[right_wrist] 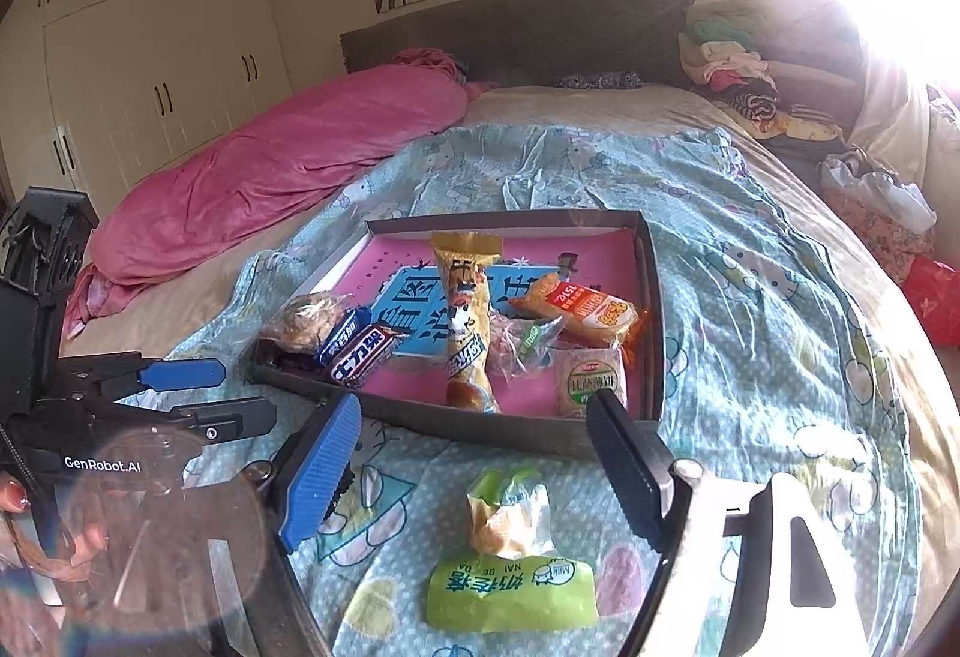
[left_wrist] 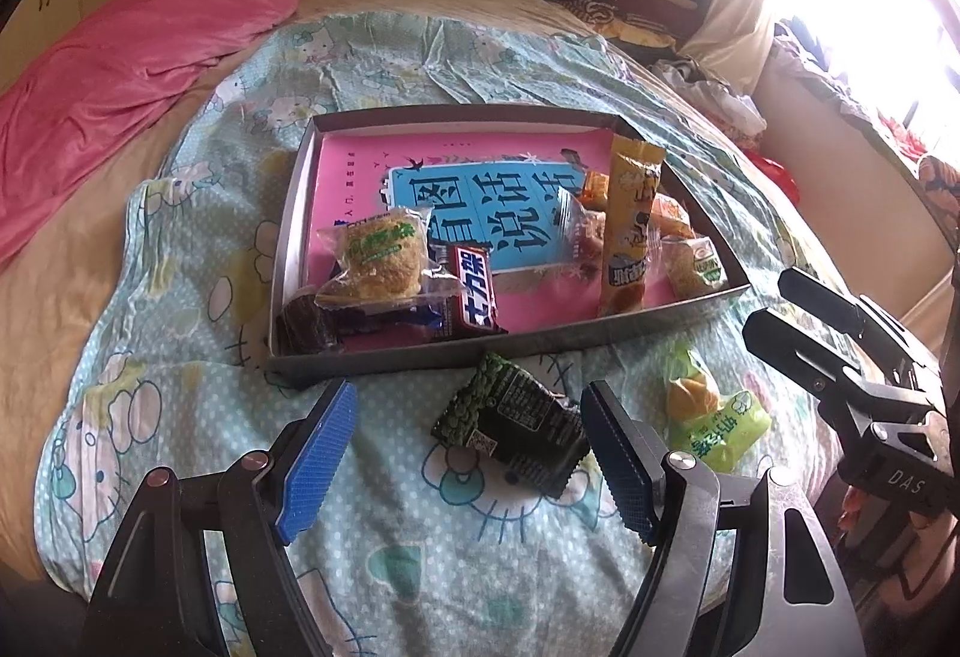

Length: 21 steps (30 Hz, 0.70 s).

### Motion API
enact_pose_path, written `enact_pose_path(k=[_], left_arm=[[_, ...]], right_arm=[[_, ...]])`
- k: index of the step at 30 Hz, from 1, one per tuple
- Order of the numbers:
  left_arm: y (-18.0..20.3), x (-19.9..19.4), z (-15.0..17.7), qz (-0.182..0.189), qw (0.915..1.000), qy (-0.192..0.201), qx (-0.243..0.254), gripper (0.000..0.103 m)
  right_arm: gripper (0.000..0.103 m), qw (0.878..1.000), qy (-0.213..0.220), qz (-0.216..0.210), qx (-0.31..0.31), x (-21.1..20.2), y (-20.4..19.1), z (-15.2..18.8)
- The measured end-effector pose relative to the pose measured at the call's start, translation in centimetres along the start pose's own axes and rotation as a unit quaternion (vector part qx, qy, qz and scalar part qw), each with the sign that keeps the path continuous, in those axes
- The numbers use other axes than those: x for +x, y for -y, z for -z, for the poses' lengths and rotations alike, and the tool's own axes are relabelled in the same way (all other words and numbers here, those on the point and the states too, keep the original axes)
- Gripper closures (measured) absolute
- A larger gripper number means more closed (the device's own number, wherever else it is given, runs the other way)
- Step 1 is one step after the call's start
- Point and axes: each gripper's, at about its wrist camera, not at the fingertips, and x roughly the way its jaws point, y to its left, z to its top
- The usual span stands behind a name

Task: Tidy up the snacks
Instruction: 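Grasp the dark green snack pack with left while right grasps the green-wrapped bread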

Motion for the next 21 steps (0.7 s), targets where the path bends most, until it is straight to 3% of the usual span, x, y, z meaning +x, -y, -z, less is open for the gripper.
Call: enact_pose_path(k=[21], left_arm=[[1.0,3.2,2.1,0.037,0.9982,-0.042,0.02,0.025]], right_arm=[[0.026,0.994,-0.107,0.015,0.0,3.5,0.3,2.6]])
